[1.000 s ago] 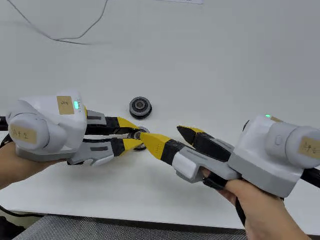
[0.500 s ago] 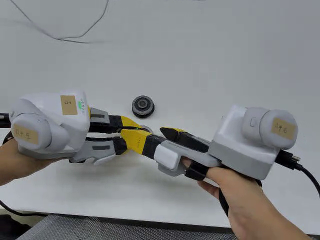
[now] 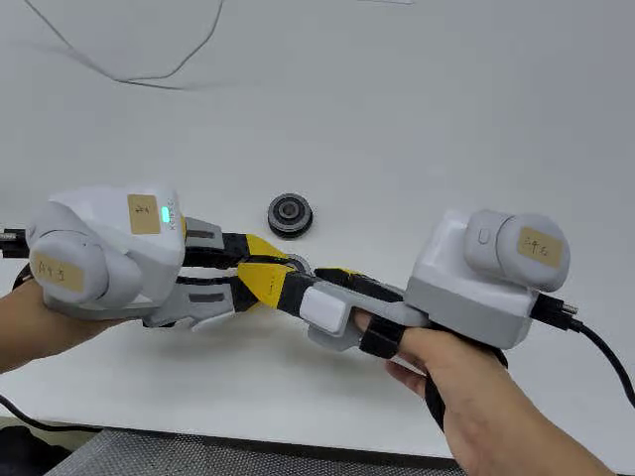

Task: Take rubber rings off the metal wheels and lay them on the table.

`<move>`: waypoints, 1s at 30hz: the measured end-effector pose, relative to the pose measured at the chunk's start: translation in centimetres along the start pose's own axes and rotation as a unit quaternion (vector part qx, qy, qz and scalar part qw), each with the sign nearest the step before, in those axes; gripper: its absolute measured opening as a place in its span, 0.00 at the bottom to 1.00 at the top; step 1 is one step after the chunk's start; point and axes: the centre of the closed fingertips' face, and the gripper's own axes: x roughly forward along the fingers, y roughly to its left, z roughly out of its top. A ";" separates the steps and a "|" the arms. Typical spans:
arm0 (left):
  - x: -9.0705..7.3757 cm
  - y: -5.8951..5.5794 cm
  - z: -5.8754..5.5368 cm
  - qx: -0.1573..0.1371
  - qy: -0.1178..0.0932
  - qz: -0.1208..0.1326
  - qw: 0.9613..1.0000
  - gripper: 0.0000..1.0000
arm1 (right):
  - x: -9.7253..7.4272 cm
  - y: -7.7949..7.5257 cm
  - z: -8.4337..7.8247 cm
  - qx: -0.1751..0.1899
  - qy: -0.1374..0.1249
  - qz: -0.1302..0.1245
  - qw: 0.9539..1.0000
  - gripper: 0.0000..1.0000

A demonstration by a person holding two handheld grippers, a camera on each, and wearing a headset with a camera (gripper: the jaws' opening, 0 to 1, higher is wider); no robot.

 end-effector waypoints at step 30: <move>0.0 0.0 0.0 0.003 0.004 -0.001 1.000 0.13 | -0.6 0.2 -0.6 0.028 0.008 0.007 1.000 0.58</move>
